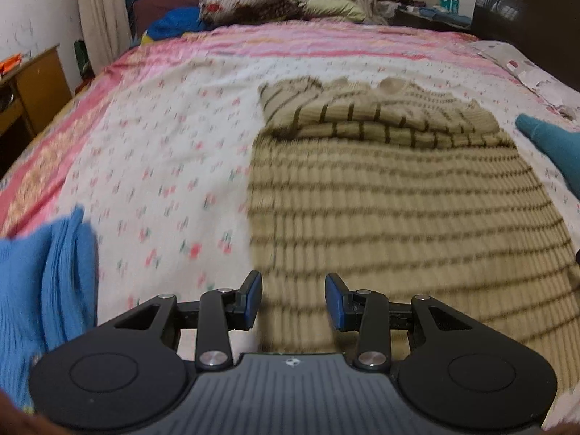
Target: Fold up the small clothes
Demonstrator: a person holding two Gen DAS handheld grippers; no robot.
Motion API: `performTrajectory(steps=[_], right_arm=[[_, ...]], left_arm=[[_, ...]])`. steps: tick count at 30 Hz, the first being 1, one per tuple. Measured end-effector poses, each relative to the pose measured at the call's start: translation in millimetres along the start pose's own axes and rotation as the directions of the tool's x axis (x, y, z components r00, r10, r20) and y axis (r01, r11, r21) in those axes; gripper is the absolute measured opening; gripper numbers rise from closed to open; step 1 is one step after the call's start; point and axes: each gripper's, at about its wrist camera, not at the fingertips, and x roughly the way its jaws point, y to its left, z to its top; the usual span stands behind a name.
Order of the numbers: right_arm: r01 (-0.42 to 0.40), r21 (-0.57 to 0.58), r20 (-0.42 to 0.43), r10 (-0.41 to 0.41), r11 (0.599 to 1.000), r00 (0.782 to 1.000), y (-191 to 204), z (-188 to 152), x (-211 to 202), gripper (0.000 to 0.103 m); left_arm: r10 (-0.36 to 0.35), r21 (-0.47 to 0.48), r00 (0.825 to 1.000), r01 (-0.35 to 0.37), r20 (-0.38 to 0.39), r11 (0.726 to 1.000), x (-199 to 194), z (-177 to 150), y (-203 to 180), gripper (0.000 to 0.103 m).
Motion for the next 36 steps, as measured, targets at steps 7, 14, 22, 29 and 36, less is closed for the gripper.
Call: performTrajectory(steps=[7, 14, 22, 29, 36], right_arm=[[-0.002, 0.061, -0.048, 0.005, 0.998, 0.999, -12, -25, -3, 0.029], [-0.018, 0.082, -0.094, 0.026, 0.996, 0.995, -16, -52, -10, 0.032], [-0.066, 0.106, -0.109, 0.077, 0.992, 0.991, -16, -58, -14, 0.035], [-0.109, 0.129, -0.108, 0.123, 0.986, 0.987, -18, -57, -13, 0.035], [-0.180, 0.221, -0.092, 0.204, 0.959, 0.975, -28, -57, -6, 0.016]], left_arm=[[-0.028, -0.081, 0.999, 0.025, -0.039, 0.996, -10, -35, 16, 0.045], [-0.062, -0.100, 0.997, 0.057, -0.052, 0.993, -23, -62, 16, 0.045], [-0.105, -0.098, 0.993, 0.099, -0.059, 0.990, -29, -69, 13, 0.045], [-0.114, -0.106, 0.991, 0.106, -0.075, 0.989, -32, -70, 14, 0.034], [-0.148, -0.193, 0.986, 0.131, -0.077, 0.972, -28, -65, 23, 0.016]])
